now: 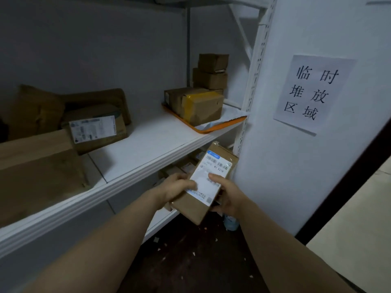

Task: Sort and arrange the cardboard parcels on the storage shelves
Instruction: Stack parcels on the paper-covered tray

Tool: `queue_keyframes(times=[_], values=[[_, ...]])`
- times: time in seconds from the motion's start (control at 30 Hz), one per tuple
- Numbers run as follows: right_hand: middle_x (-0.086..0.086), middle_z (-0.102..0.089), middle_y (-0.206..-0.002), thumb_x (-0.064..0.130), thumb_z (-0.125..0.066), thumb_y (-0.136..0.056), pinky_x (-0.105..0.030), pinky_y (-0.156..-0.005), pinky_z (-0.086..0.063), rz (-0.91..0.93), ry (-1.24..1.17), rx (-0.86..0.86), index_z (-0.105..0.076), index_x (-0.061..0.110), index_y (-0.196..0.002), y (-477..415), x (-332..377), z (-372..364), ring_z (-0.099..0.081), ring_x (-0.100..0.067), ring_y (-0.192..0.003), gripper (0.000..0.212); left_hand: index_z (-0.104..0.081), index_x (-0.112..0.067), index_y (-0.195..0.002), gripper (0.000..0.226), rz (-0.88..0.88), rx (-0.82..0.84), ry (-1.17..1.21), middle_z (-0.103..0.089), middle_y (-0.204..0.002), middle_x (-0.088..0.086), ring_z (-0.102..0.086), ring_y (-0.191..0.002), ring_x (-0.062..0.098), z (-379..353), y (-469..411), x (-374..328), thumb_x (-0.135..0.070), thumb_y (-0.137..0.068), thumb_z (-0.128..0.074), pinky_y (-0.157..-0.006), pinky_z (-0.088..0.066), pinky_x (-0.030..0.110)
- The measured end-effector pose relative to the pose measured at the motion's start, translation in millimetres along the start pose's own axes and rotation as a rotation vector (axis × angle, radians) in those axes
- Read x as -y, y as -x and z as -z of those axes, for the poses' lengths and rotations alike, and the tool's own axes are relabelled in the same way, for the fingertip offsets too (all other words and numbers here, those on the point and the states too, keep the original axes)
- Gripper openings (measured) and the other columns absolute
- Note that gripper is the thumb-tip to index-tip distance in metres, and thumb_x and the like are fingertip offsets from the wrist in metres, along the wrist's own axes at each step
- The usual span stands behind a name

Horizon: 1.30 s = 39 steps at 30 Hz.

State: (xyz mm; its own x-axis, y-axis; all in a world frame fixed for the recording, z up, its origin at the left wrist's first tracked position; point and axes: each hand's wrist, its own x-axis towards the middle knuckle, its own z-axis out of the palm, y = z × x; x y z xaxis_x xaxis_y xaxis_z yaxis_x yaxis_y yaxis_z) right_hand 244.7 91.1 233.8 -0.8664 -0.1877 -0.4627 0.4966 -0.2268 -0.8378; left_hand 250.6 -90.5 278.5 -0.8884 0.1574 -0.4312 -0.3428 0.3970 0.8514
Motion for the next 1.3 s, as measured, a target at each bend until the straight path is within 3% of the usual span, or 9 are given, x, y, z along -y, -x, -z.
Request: queue_keyframes(times=[0.13, 0.33, 0.53, 0.7, 0.8, 0.93, 1.1, 1.2, 1.3], values=[[-0.006, -0.070, -0.113, 0.043, -0.074, -0.073, -0.044, -0.080, -0.054, -0.078, -0.007, 0.055, -0.063, 0.023, -0.121, 1, -6, -5, -0.064, -0.028, -0.107, 0.052, -0.063, -0.021, -0.090, 0.024, 0.191, 0.142, 0.074, -0.069, -0.064, -0.007, -0.062, -0.052, 0.004, -3, 14, 14, -0.041, -0.079, -0.064, -0.049, -0.040, 0.013], [-0.004, -0.072, -0.111, 0.053, -0.079, -0.061, -0.050, -0.097, -0.049, -0.160, 0.146, 0.140, -0.065, 0.022, -0.120, -11, -29, 5, -0.067, -0.024, -0.106, 0.069, -0.051, -0.028, -0.124, 0.066, 0.406, 0.036, 0.112, -0.057, -0.118, 0.001, -0.052, -0.110, 0.024, -32, 16, 42, -0.065, -0.071, -0.065, -0.099, -0.036, 0.050], [0.009, -0.059, -0.124, 0.054, -0.085, -0.057, -0.046, -0.093, -0.051, -0.206, 0.695, 0.284, -0.037, 0.049, -0.132, -21, -54, -15, -0.059, -0.018, -0.112, 0.089, -0.018, -0.025, -0.148, 0.098, 0.598, -0.227, 0.340, -0.039, -0.144, 0.015, -0.040, -0.127, 0.043, -51, 7, 80, -0.073, -0.073, -0.057, -0.096, -0.035, 0.064], [0.001, -0.030, -0.144, 0.063, -0.084, -0.038, -0.046, -0.093, -0.052, -0.216, 0.887, 0.312, -0.016, 0.053, -0.145, -43, -73, -44, -0.044, -0.026, -0.128, 0.127, -0.021, -0.029, -0.148, 0.099, 0.658, -0.272, 0.466, -0.032, -0.150, 0.015, -0.035, -0.131, 0.044, -32, -5, 114, -0.076, -0.069, -0.058, -0.099, -0.031, 0.069], [-0.001, -0.014, -0.152, 0.063, -0.082, -0.043, -0.045, -0.106, -0.042, -0.170, 1.022, 0.342, 0.002, 0.048, -0.149, -65, -74, -62, -0.031, -0.029, -0.137, 0.136, -0.024, -0.029, -0.148, 0.093, 0.661, -0.262, 0.529, -0.027, -0.153, 0.014, -0.028, -0.136, 0.043, -14, -20, 128, -0.073, -0.073, -0.057, -0.102, -0.025, 0.068], [-0.004, 0.008, -0.159, 0.041, -0.077, -0.070, -0.040, -0.113, -0.031, -0.095, 1.154, 0.376, 0.006, 0.039, -0.152, -95, -80, -88, -0.010, -0.030, -0.147, 0.117, -0.033, -0.024, -0.142, 0.071, 0.628, -0.274, 0.573, -0.038, -0.147, 0.015, -0.036, -0.133, 0.038, 10, -45, 142, -0.062, -0.086, -0.052, -0.098, -0.033, 0.057], [-0.015, -0.013, -0.150, 0.040, -0.075, -0.073, -0.039, -0.113, -0.021, 0.067, 1.310, 0.249, -0.012, 0.032, -0.152, -139, -104, -122, -0.008, -0.037, -0.141, 0.102, -0.056, -0.006, -0.116, 0.033, 0.546, -0.445, 0.506, -0.064, -0.103, 0.016, -0.059, -0.077, 0.024, 46, -86, 162, -0.032, -0.096, -0.053, -0.067, -0.049, 0.034], [-0.014, -0.018, -0.145, 0.040, -0.075, -0.072, -0.037, -0.112, -0.022, 0.097, 1.321, 0.182, -0.016, 0.027, -0.150, -166, -119, -134, -0.015, -0.034, -0.136, 0.098, -0.058, -0.007, -0.106, 0.017, 0.512, -0.468, 0.489, -0.064, -0.107, 0.014, -0.056, -0.073, 0.016, 61, -110, 179, -0.018, -0.093, -0.059, -0.060, -0.047, 0.028], [-0.014, -0.019, -0.146, 0.039, -0.074, -0.072, -0.037, -0.112, -0.021, 0.115, 1.347, 0.167, -0.018, 0.023, -0.149, -191, -131, -141, -0.018, -0.034, -0.135, 0.096, -0.056, -0.003, -0.117, 0.029, 0.470, -0.470, 0.498, -0.063, -0.100, 0.014, -0.058, -0.070, 0.016, 67, -125, 192, -0.006, -0.088, -0.063, -0.052, -0.051, 0.024]])
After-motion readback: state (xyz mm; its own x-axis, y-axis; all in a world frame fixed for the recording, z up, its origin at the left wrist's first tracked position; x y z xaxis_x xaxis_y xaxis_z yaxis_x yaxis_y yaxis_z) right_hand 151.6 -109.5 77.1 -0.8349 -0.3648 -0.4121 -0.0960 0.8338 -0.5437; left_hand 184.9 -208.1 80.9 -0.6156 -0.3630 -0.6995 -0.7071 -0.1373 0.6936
